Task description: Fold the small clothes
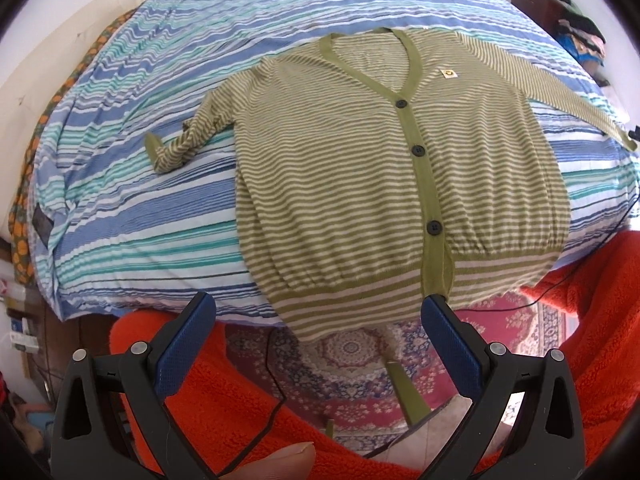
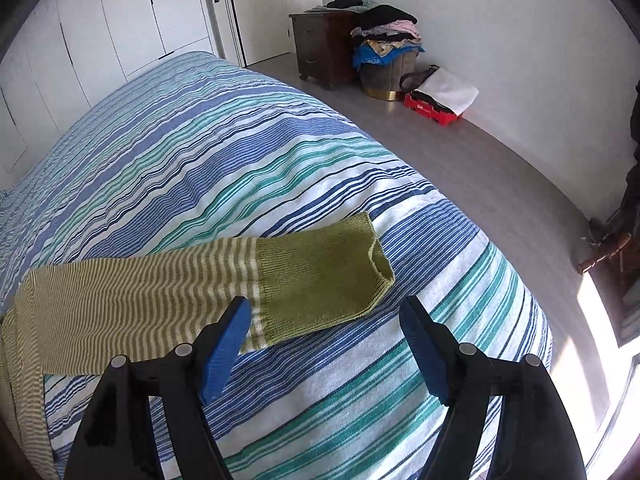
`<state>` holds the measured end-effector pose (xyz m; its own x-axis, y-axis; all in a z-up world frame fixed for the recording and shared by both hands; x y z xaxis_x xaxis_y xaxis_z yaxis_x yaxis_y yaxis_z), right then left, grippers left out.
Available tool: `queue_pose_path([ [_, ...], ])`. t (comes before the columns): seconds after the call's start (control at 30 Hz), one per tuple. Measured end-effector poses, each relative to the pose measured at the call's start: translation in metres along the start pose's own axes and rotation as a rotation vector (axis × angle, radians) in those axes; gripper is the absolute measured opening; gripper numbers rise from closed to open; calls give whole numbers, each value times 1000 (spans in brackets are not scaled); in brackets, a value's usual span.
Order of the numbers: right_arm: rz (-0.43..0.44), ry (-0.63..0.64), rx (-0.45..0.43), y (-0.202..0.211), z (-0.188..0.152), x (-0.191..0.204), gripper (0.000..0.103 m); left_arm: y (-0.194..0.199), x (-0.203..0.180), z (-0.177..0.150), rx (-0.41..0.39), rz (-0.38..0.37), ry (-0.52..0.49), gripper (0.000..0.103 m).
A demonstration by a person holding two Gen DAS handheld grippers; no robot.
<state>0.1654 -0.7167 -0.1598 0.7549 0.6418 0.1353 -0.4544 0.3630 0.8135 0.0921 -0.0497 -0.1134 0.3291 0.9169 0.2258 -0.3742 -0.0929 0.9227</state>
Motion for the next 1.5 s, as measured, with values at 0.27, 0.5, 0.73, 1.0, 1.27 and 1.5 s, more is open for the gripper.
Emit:
queue_pose_path([
  [0.27, 625, 363, 453, 115, -205, 175, 63, -4, 1, -4, -21, -78, 25, 102],
  [0.5, 604, 555, 638, 94, -323, 236, 26, 9, 21, -20, -77, -39, 48, 102],
  [0.73, 459, 644, 600, 99, -304, 216, 3, -3, 43, -44, -42, -85, 161, 102],
  [1.0, 402, 587, 549, 93, -301, 214, 21, -3, 45, -44, -53, -81, 128, 102],
  [1.27, 492, 649, 267, 178, -288, 241, 49, -32, 60, -55, 31, -172, 254, 102],
  [1.5, 508, 511, 397, 130, -358, 276, 65, -51, 139, -37, -48, -46, 226, 102],
])
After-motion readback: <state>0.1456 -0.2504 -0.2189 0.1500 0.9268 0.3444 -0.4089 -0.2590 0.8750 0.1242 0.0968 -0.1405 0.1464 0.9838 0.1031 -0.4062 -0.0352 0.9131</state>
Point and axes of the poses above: each gripper's, at about its wrist camera, not at the fingertips, and y roughly against the way its jaws point, x to its left, z to its top, the point moved 7 cm from there along -y, roughly the way its jaws point, and after that the axes turned 11 degrees about -y, right-handed, at the moved point
